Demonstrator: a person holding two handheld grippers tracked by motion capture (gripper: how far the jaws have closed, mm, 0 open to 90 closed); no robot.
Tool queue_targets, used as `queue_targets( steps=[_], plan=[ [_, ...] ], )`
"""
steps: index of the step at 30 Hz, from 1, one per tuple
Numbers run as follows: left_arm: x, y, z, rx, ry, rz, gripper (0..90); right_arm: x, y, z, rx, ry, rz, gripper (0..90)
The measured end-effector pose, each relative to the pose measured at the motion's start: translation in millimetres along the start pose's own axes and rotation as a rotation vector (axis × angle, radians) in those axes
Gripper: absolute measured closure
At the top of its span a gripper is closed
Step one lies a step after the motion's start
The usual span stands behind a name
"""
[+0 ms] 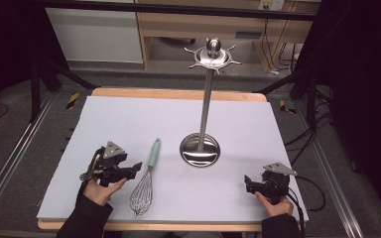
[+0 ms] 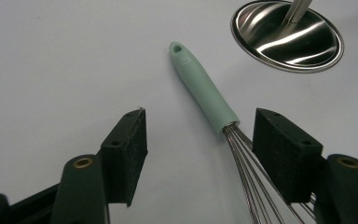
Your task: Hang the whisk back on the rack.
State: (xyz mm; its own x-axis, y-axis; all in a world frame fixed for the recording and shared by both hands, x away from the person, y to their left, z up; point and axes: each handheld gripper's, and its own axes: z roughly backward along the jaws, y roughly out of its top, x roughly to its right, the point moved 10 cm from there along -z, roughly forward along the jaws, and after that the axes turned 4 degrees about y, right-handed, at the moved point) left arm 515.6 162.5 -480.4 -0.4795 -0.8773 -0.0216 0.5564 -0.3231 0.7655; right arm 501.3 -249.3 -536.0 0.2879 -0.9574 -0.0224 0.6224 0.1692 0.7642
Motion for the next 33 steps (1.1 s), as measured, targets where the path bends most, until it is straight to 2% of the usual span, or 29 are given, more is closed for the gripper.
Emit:
queue_targets(
  steps=[13, 25, 33],
  plan=[
    [5.3, 11.5, -6.7, -0.012, 0.001, -0.029, 32.9, -1.3, 1.0, 0.1, 0.001, -0.001, 0.006, 7.1],
    [11.2, 20.5, -12.9, -0.019, 0.004, -0.033, 32.8, -1.8, 1.0, 0.5, 0.0, 0.004, 0.005, 7.1],
    [15.6, 23.4, -20.2, -0.044, -0.005, -0.028, 33.0, -1.8, 1.0, 0.5, -0.001, 0.004, 0.004, 7.0]
  ],
)
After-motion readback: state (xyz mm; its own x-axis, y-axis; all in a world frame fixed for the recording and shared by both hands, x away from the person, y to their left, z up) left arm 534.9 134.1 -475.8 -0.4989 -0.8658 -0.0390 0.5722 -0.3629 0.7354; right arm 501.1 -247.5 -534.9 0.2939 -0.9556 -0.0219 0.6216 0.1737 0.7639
